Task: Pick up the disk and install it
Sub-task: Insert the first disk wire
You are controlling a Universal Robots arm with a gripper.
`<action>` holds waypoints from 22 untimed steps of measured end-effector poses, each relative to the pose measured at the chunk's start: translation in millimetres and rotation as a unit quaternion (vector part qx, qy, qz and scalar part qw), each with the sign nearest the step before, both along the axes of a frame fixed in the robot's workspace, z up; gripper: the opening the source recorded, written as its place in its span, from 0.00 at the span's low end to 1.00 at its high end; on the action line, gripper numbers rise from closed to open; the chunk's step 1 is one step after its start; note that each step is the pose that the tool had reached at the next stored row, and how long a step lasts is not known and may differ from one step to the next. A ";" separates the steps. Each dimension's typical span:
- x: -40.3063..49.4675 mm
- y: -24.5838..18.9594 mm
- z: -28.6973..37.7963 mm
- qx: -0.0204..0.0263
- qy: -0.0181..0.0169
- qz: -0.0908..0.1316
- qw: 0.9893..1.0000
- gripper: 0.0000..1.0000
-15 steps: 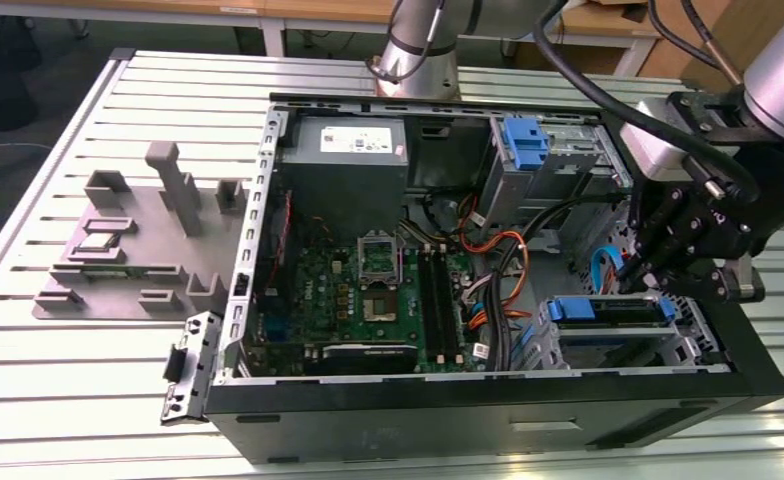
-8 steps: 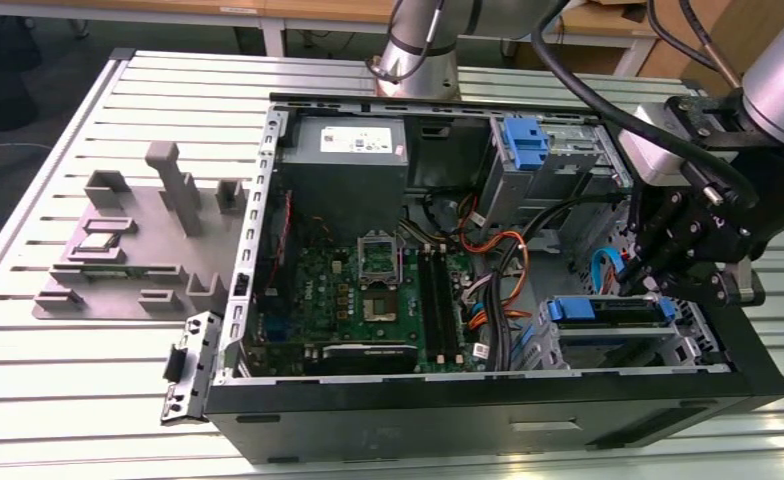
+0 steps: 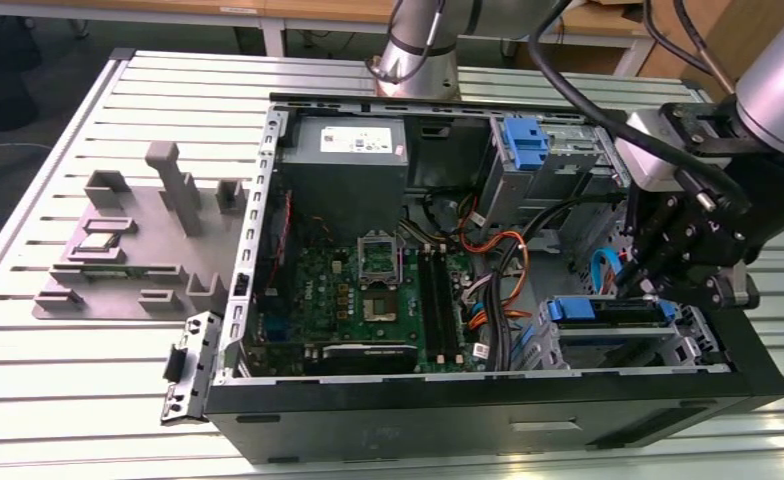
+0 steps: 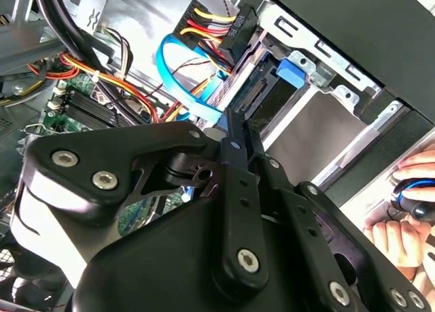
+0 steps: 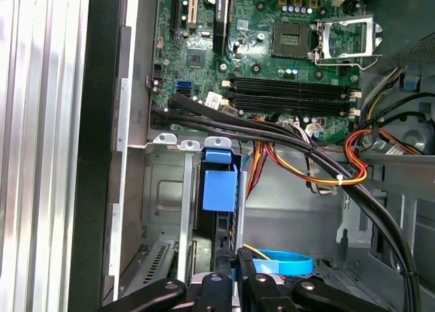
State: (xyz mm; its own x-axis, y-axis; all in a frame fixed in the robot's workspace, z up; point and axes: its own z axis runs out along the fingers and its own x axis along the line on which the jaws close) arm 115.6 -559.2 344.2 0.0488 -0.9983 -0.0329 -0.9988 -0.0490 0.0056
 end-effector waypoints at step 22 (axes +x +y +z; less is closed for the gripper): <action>-5.4 -2.2 -11.2 0.001 -0.009 0.006 1.000 0.16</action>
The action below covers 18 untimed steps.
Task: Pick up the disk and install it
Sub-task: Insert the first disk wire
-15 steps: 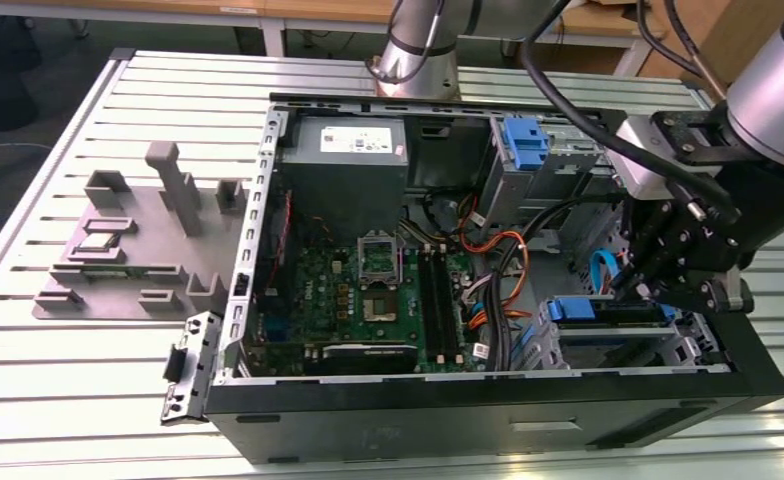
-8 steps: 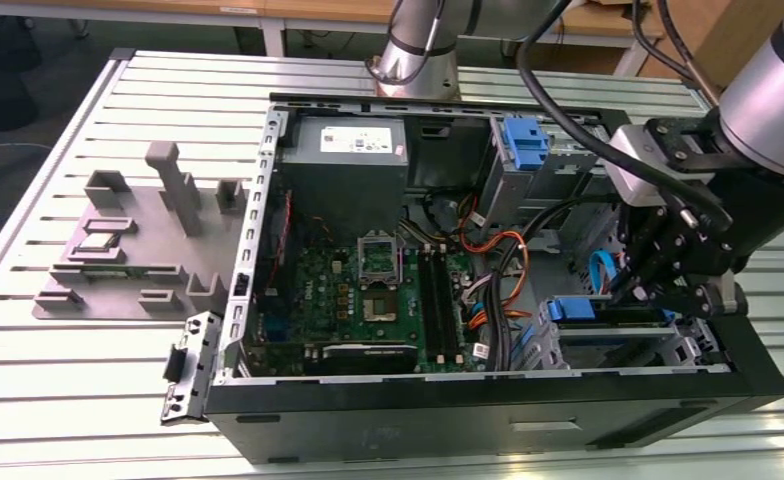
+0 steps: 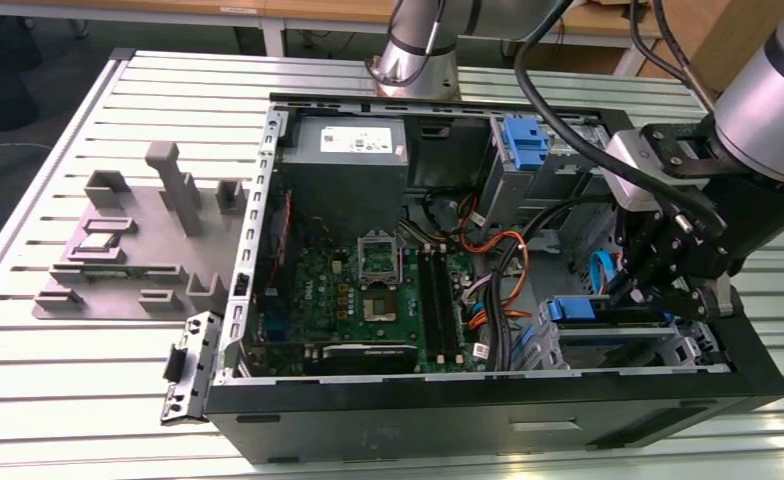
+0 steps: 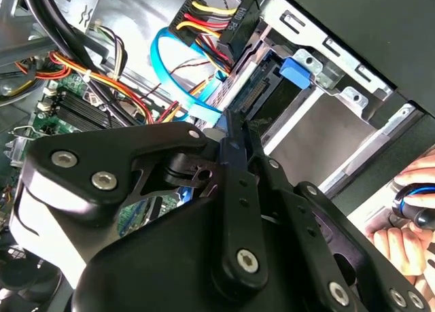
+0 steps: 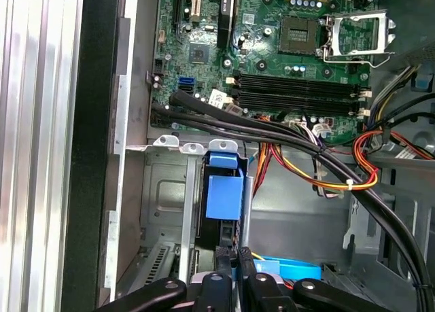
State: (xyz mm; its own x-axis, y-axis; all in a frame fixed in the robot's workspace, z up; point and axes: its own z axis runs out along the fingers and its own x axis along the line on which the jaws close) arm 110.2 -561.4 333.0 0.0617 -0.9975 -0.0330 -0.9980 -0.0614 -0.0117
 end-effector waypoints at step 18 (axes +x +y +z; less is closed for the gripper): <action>0.0 0.0 -2.7 0.000 0.000 0.000 1.000 0.24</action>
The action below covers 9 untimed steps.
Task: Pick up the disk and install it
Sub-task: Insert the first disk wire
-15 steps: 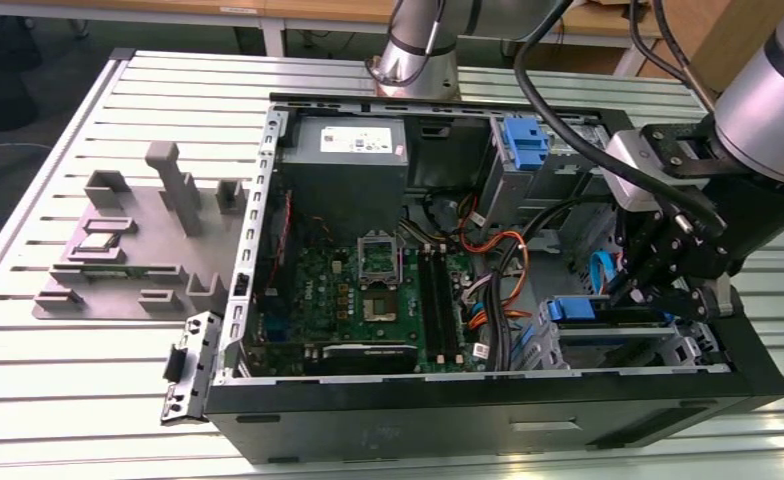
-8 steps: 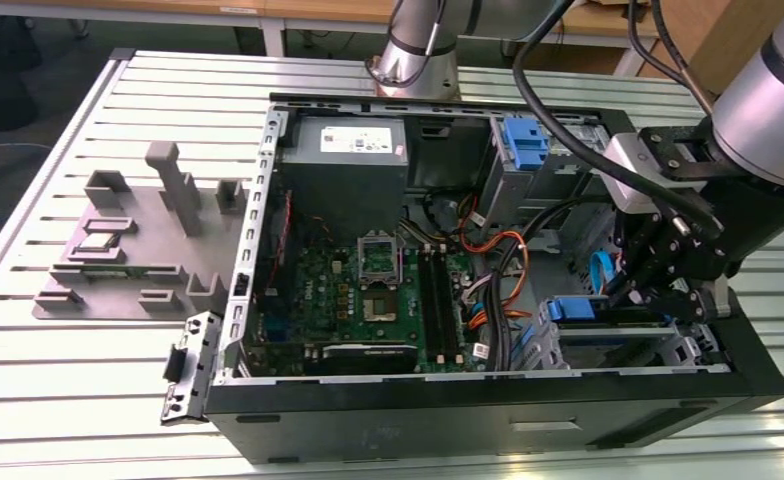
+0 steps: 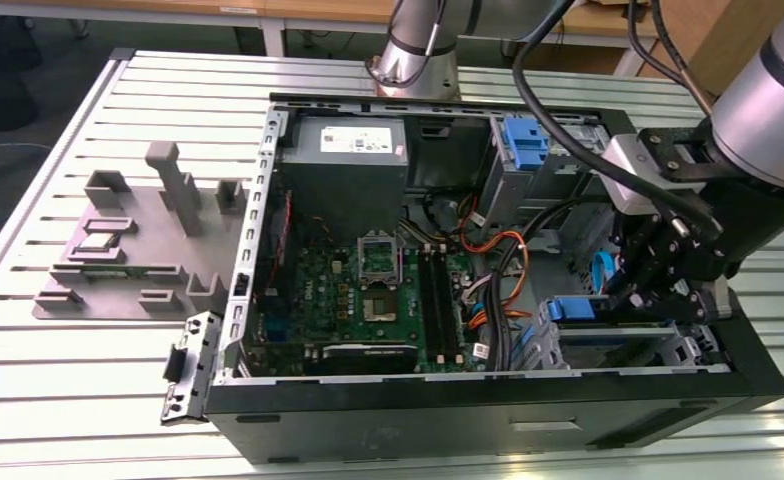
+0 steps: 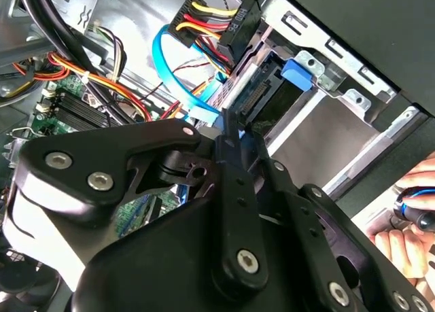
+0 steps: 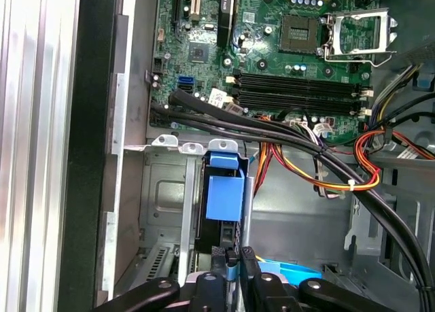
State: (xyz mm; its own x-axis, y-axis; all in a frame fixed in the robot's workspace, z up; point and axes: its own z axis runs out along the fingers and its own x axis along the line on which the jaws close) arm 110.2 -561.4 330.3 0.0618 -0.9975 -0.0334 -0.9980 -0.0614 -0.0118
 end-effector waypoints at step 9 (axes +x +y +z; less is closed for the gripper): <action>0.0 0.0 15.4 0.001 0.000 0.000 1.000 0.24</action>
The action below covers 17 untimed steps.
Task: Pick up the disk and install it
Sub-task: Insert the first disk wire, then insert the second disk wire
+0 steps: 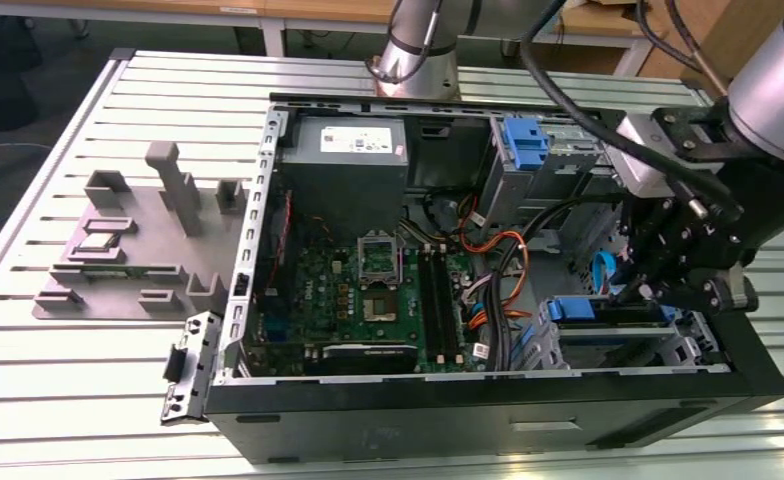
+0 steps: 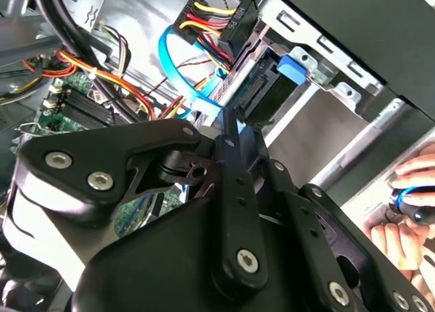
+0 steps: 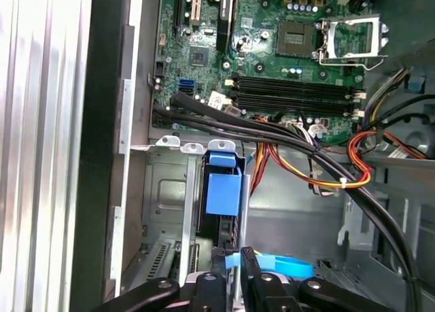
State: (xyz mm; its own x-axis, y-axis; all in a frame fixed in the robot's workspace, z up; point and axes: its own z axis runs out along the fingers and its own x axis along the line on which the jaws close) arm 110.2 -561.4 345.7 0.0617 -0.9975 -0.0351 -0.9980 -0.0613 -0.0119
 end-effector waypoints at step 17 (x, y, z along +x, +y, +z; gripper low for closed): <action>0.0 0.0 15.1 0.000 0.000 0.000 1.000 0.24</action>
